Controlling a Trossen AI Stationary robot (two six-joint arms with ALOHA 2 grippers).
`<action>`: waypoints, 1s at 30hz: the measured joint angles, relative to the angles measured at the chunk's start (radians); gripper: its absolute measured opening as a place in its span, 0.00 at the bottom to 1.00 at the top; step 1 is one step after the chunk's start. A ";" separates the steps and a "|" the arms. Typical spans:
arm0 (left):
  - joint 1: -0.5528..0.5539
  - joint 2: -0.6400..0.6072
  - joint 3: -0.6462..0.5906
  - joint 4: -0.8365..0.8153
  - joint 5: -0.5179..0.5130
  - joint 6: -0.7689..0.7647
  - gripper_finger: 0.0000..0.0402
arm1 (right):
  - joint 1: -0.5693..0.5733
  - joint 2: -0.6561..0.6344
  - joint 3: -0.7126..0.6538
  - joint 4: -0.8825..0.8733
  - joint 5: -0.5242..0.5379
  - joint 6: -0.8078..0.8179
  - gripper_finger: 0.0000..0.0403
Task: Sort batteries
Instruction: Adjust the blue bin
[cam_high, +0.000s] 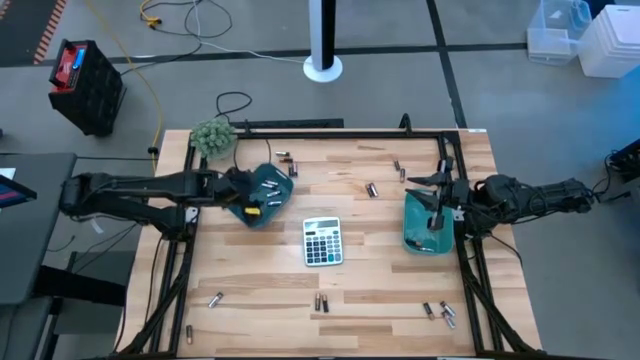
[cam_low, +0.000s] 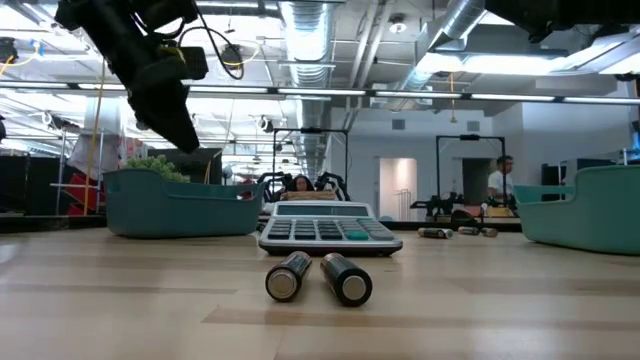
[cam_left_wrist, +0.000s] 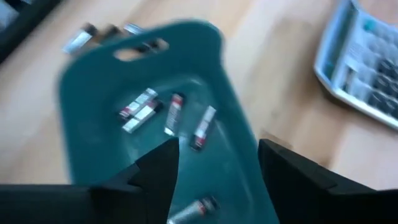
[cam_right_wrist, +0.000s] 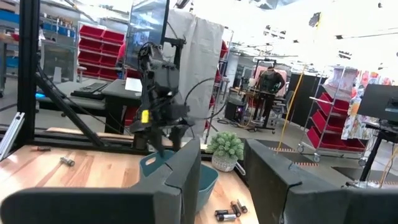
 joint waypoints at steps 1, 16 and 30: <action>-0.009 0.000 0.000 -0.011 0.016 -0.001 0.52 | -0.008 0.004 0.000 0.006 0.000 -0.001 0.34; -0.043 0.000 0.002 -0.010 0.081 0.048 0.51 | -0.111 0.142 0.000 0.041 0.000 0.060 0.34; -0.152 0.000 0.002 -0.328 0.242 -0.271 0.51 | -0.122 0.367 -0.001 0.257 -0.011 0.052 0.34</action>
